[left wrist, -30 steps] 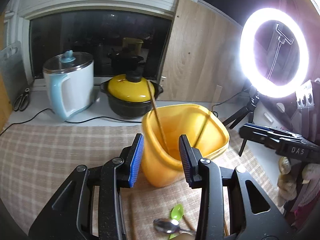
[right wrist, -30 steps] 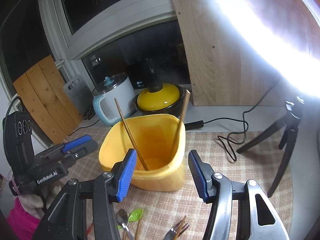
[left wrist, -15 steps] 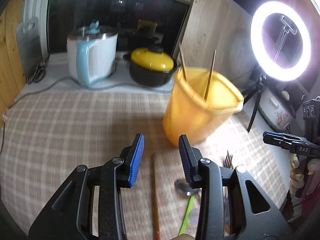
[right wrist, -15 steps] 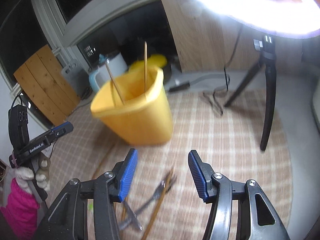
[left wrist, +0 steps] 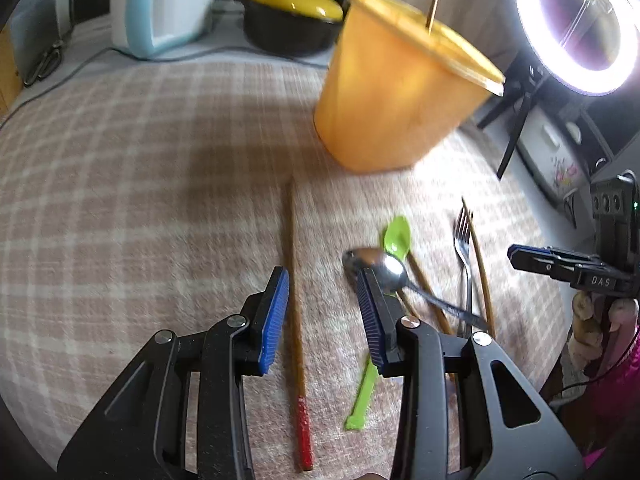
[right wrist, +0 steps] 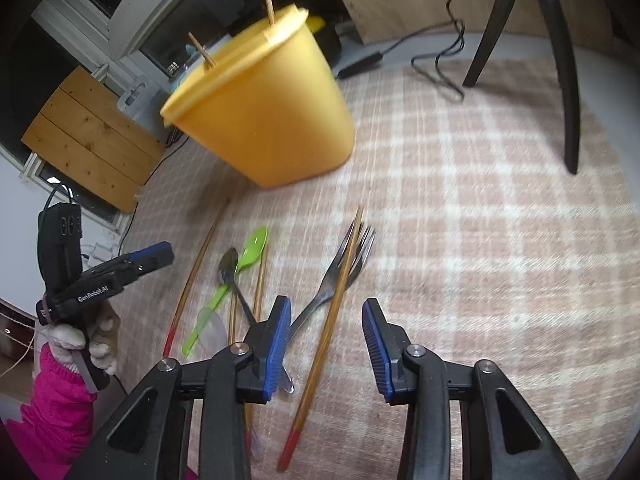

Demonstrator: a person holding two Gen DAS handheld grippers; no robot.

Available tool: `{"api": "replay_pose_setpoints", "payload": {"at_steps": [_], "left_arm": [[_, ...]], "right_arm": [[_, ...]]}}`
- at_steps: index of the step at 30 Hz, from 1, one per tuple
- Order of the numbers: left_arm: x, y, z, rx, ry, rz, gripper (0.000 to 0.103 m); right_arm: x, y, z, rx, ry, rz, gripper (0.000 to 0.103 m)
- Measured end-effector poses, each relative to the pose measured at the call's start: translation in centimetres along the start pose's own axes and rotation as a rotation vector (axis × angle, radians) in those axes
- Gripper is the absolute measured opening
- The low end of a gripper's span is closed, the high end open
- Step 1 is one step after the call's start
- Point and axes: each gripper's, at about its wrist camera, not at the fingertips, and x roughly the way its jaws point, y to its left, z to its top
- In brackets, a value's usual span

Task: Organize utensils
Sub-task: 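Lower the left tool onto another chopstick while the right tool grasps one too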

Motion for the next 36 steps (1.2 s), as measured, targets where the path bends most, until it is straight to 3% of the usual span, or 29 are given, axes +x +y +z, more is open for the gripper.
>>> {"api": "replay_pose_setpoints", "payload": {"at_steps": [16,20,25,31,36], "left_arm": [[3.0,0.3,0.4,0.006,0.091,0.081,0.032],[3.4,0.2,0.4,0.022,0.101,0.095,0.027],[3.6,0.6,0.5,0.013,0.094,0.097,0.007],[3.6,1.0,0.5,-0.003,0.083,0.082,0.004],[3.2,1.1,0.4,-0.024,0.072,0.059,0.004]], "right_arm": [[2.8,-1.2,0.1,0.091,0.068,0.071,0.028],[3.0,-1.4,0.2,0.093,0.077,0.076,0.025],[3.2,-0.8,0.3,0.077,0.085,0.070,0.024],[4.0,-0.3,0.4,0.065,0.095,0.036,0.018],[4.7,-0.1,0.2,0.066,0.106,0.024,0.007]]}}
